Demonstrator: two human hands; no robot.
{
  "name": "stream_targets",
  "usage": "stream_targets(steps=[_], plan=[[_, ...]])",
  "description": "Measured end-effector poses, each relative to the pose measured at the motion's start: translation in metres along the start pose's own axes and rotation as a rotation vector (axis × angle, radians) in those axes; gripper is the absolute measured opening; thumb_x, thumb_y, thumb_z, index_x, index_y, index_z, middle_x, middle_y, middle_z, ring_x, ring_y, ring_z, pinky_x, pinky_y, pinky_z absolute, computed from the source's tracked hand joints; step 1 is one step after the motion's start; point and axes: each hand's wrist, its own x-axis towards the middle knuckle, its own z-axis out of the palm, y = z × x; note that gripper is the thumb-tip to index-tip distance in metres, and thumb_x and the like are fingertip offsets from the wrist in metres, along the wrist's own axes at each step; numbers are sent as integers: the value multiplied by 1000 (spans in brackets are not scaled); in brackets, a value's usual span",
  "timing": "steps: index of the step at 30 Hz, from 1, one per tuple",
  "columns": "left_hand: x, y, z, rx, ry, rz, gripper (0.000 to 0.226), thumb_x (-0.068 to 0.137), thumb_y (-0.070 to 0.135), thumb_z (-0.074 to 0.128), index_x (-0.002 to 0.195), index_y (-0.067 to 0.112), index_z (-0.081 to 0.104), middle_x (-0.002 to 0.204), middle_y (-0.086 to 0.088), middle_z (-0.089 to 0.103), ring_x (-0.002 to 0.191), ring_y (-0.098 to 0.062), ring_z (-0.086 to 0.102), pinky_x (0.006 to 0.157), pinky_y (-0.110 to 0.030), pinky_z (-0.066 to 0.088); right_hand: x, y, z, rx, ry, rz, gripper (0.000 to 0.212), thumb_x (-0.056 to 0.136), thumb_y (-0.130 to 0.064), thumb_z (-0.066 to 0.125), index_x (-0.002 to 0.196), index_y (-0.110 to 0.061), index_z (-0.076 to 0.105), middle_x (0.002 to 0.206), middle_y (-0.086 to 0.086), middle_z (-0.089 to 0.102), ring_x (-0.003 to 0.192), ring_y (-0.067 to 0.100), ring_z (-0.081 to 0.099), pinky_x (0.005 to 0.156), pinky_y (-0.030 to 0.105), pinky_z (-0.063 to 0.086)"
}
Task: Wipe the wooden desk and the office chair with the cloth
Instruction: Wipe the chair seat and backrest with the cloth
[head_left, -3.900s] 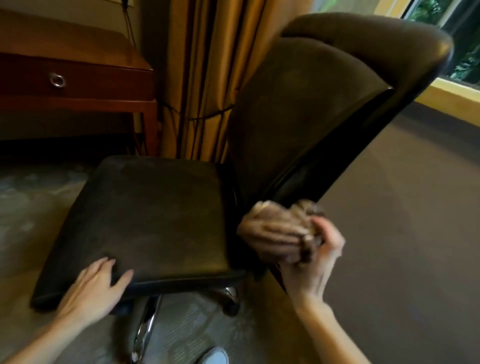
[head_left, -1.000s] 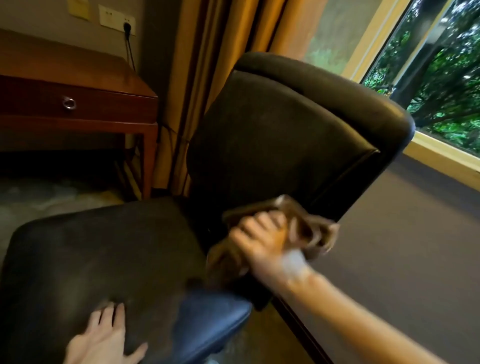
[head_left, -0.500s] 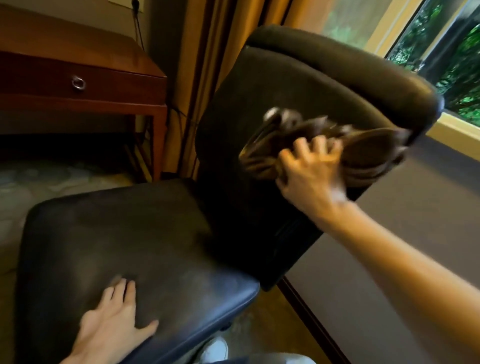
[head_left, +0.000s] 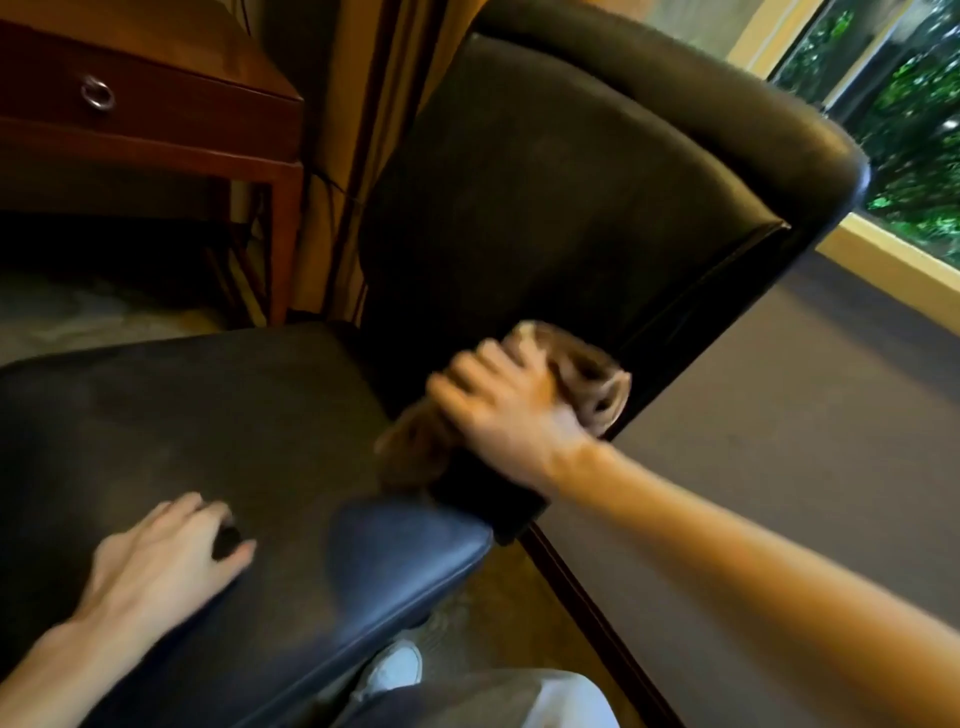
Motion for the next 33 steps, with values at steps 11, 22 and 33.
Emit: stream_targets(steps=[11,22,33], plan=[[59,-66,34,-3,53,-121,52,82,50,75,127,23,68,143,-13,51,132,-39,47,106,-57,45,86,136,-28,-417,27,386,57,96,-38,58,151,-32,46,158,23,40,147,47,33,115,77,17],[51,-88,35,-107,8,36,66,90,70,42,150,43,46,161,10,38,150,-15,32,122,-47,22,84,32,53,-234,-491,422,39,83,-25,52,115,-28,72,122,18,65,112,47,63,74,46,56],[54,-87,36,-108,262,9,36,82,59,63,108,35,70,112,5,63,102,-26,62,77,-47,56,12,-52,87,50,-525,123,37,83,-28,49,116,-24,63,106,11,63,91,35,63,63,43,54]])
